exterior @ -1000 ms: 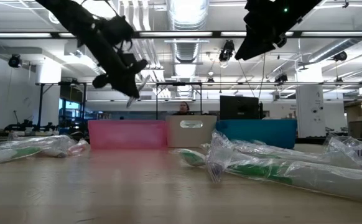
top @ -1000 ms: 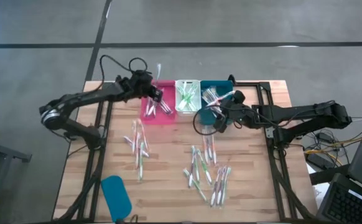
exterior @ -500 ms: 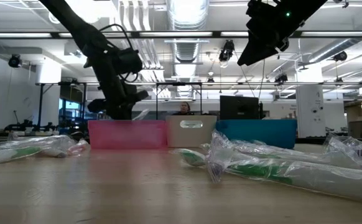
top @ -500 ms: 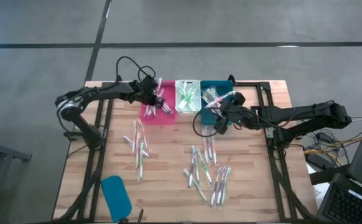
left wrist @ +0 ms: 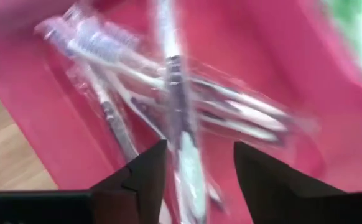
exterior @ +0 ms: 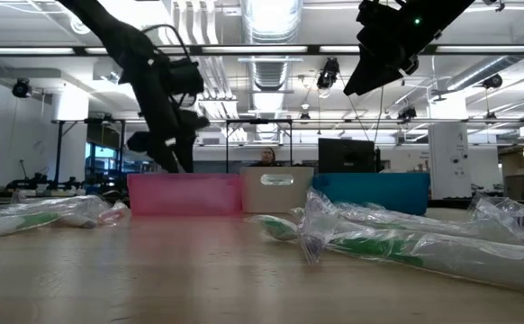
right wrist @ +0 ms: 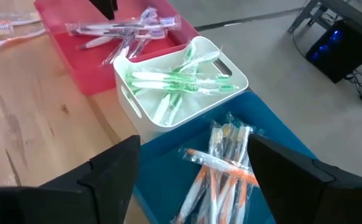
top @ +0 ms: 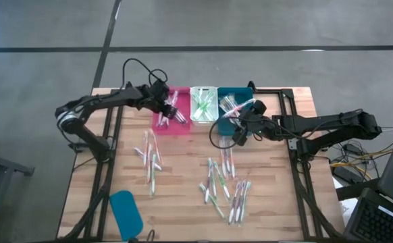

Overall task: Pick & Place Toothbrushes
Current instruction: Put the orange toothbrush into the blue bin

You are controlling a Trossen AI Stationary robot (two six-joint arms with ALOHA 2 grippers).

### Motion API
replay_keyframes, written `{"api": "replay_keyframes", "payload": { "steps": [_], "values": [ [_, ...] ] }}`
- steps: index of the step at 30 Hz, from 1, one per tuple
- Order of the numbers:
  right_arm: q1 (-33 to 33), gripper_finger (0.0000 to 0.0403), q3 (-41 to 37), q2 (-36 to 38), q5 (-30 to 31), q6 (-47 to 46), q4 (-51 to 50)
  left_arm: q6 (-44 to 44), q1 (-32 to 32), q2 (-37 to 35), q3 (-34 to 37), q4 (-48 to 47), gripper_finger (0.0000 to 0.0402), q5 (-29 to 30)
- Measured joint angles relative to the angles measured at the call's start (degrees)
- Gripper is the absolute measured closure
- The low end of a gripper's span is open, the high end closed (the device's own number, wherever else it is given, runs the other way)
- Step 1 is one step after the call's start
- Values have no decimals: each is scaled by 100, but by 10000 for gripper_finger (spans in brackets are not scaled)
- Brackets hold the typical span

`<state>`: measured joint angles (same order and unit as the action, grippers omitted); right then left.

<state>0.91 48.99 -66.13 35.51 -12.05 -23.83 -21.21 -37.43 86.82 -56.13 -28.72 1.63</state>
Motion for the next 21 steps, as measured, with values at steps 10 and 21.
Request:
{"api": "replay_keyframes", "payload": {
  "steps": [10,21],
  "values": [
    [-181,133,0,2,-196,7,3,335,868,-1475,148,-584,208,95],
    [-632,177,0,-1,-298,-184,4,114,2689,-2714,680,-534,224,768]
  ]
}}
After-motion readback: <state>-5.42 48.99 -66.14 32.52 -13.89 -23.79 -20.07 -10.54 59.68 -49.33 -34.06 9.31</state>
